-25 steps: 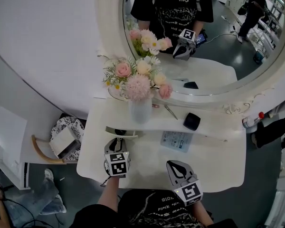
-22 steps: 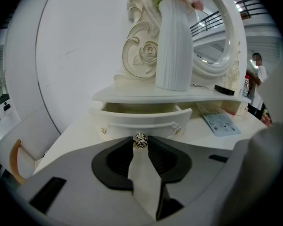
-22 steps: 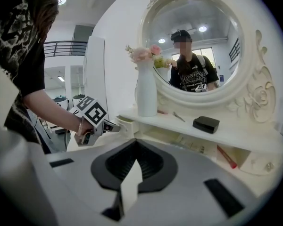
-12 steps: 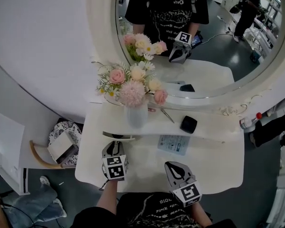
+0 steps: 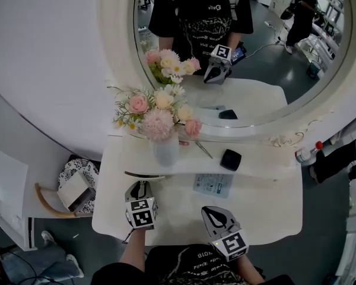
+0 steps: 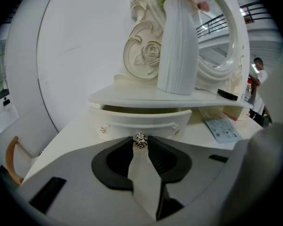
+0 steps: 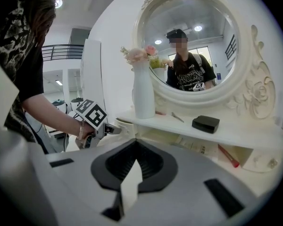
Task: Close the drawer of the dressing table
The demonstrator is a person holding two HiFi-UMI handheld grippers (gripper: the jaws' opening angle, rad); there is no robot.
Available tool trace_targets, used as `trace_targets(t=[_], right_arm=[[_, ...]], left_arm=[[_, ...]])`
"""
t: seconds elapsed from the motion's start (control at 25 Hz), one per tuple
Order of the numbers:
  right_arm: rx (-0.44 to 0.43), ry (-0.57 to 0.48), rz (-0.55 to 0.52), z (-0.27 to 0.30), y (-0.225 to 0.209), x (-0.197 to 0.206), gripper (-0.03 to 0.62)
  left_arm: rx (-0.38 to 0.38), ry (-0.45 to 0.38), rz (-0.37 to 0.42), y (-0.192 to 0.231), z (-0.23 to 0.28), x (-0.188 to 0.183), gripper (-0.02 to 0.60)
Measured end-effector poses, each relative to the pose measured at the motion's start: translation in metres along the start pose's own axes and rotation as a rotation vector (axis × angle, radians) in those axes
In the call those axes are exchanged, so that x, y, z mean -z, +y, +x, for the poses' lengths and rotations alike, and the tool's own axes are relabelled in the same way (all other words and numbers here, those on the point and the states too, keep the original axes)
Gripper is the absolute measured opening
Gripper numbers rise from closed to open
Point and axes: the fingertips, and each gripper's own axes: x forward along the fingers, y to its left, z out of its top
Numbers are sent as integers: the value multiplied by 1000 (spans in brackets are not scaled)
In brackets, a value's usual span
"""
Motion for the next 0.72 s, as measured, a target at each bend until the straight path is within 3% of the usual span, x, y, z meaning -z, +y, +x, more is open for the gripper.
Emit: trace_targets(t=[0.72], right_arm=[[-16, 17, -18, 5, -1, -3, 9]], left_arm=[[1, -9, -9, 0, 7, -7, 103]])
